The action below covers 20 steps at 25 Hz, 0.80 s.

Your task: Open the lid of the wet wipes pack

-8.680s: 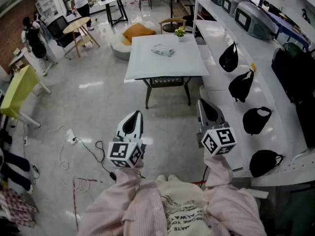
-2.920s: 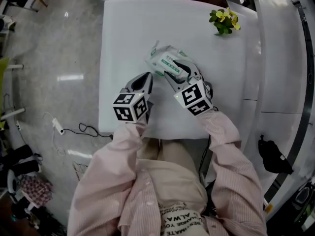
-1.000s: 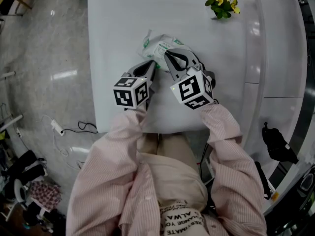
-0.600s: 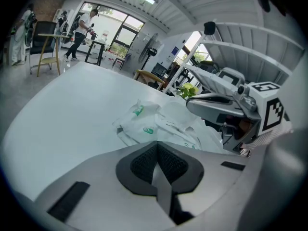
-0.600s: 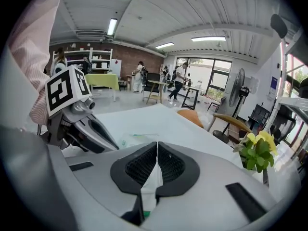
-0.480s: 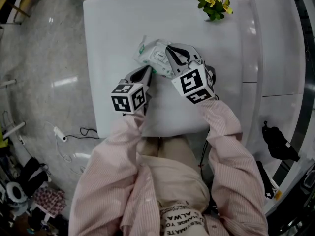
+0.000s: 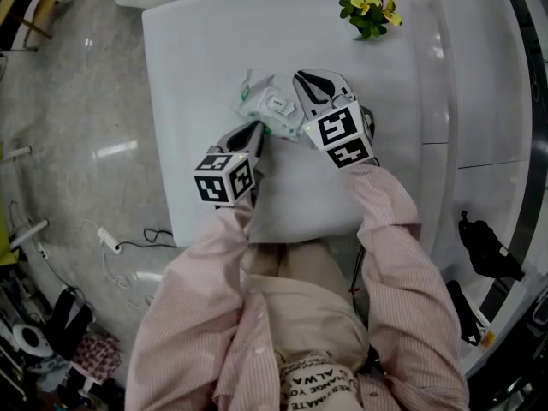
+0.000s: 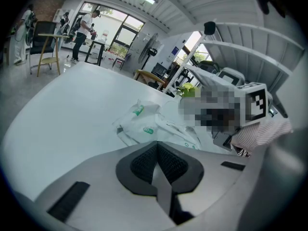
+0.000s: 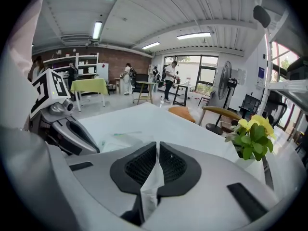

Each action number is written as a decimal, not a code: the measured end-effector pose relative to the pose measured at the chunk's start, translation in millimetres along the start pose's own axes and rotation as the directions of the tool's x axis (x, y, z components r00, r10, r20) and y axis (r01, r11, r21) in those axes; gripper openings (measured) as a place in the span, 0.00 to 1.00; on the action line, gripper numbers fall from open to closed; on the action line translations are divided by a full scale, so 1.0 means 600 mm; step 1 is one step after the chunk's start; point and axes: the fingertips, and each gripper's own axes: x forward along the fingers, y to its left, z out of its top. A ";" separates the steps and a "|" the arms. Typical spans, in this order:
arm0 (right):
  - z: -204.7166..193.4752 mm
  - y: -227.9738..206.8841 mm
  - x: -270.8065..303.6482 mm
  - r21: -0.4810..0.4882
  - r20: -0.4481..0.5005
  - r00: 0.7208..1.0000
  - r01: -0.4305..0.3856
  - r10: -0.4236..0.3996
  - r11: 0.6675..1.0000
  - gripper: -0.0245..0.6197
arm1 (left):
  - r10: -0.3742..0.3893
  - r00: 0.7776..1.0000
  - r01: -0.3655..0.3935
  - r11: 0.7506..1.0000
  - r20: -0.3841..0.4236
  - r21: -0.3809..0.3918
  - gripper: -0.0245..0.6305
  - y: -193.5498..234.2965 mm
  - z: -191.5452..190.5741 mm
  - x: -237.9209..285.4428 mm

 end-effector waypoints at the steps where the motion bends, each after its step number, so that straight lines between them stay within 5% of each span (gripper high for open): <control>1: -0.002 -0.003 0.002 0.012 -0.003 1.000 0.003 -0.003 1.000 0.05 | 0.000 1.000 0.000 1.000 0.000 0.000 0.04 0.000 0.000 0.000; 14: -0.015 -0.019 0.016 0.090 -0.025 0.999 0.033 -0.031 0.995 0.05 | -0.014 1.000 0.014 1.000 0.003 -0.021 0.04 0.001 -0.001 0.000; 20: -0.002 -0.021 0.007 0.208 0.009 1.000 0.001 -0.003 0.978 0.05 | -0.072 0.995 0.072 0.997 0.063 0.010 0.04 -0.020 0.019 -0.023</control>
